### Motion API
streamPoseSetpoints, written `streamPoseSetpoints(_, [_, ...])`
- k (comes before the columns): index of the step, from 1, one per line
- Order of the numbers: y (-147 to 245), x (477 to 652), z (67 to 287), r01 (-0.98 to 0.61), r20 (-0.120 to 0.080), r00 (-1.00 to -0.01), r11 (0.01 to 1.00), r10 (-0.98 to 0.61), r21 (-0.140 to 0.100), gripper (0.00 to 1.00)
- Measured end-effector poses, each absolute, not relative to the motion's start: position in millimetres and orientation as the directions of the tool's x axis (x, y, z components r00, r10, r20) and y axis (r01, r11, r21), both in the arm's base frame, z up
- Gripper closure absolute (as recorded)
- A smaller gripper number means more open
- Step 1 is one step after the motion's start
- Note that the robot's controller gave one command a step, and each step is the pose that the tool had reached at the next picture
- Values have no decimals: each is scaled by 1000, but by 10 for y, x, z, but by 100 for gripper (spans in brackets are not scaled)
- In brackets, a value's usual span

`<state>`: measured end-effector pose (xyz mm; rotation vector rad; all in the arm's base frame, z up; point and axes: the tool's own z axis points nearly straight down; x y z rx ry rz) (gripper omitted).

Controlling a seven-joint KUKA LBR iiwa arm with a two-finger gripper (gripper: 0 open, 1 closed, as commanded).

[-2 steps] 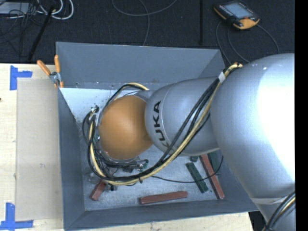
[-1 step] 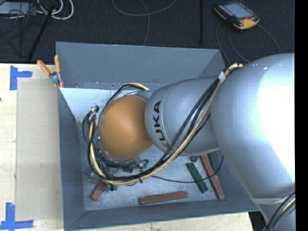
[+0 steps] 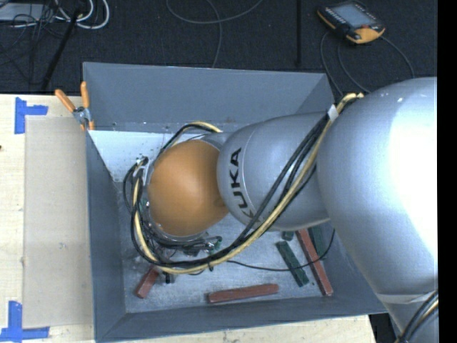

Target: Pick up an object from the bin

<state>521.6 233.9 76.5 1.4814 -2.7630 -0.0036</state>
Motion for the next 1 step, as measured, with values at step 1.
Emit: streamPoseSetpoints(1, [2337,5203,971,-833,8,-553,553,-833,7,100])
